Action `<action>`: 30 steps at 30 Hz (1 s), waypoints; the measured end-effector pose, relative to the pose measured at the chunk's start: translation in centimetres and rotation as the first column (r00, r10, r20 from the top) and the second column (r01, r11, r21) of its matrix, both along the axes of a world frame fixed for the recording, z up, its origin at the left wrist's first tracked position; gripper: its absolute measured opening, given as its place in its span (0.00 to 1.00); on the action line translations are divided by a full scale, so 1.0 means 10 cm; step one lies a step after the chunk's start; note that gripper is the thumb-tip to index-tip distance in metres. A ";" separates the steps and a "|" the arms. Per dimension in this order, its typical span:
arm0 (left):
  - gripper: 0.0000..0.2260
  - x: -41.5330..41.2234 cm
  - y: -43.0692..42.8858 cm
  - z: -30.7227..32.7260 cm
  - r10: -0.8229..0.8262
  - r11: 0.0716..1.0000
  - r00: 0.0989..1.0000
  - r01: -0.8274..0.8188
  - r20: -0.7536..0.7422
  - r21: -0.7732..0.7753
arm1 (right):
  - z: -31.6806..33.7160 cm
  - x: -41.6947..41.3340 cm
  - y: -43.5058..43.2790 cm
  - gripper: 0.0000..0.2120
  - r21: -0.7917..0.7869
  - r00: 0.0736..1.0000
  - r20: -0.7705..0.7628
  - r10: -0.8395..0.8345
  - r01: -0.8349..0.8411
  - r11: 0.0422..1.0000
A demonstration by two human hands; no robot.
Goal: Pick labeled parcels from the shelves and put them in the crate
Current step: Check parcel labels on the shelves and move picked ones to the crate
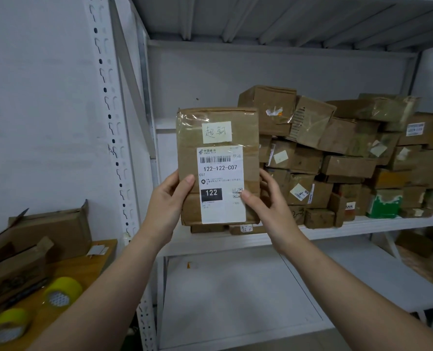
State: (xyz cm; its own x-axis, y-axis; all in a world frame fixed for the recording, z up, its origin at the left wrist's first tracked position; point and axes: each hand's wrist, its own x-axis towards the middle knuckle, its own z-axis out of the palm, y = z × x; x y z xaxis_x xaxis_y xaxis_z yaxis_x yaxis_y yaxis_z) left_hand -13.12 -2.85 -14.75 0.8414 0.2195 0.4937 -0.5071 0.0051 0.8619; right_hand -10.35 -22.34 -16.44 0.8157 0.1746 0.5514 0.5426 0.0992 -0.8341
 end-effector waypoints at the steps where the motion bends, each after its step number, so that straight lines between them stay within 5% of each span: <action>1: 0.12 -0.03 0.00 -0.01 0.007 1.000 1.000 -0.008 0.018 0.020 | -0.02 0.01 0.00 0.23 0.005 1.000 0.008 -0.010 0.010 1.000; 17: 0.19 0.06 -0.44 -0.61 -0.074 0.997 0.997 0.075 -0.033 0.016 | -0.49 -0.02 -0.22 0.17 0.140 0.963 -0.181 -0.201 0.228 0.964; 23: 0.17 0.16 -1.09 -0.93 -0.322 0.946 0.938 0.325 -0.127 0.004 | -0.90 -0.26 -0.90 0.16 0.152 0.889 -0.280 -0.361 0.413 0.898; 30: 0.15 0.07 -2.55 -1.32 -0.513 0.855 0.826 0.517 -0.234 -0.050 | -1.36 -0.70 -2.17 0.20 0.076 0.701 -0.368 -0.611 0.677 0.732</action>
State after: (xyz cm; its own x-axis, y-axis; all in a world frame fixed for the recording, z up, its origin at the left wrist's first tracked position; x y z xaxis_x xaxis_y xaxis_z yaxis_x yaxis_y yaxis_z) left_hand -12.40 -28.35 -27.96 0.9197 -0.2835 0.2716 -0.2218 0.1955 0.9553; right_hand -17.34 -44.01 -30.09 0.8133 -0.5371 0.2238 0.2613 -0.0065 -0.9652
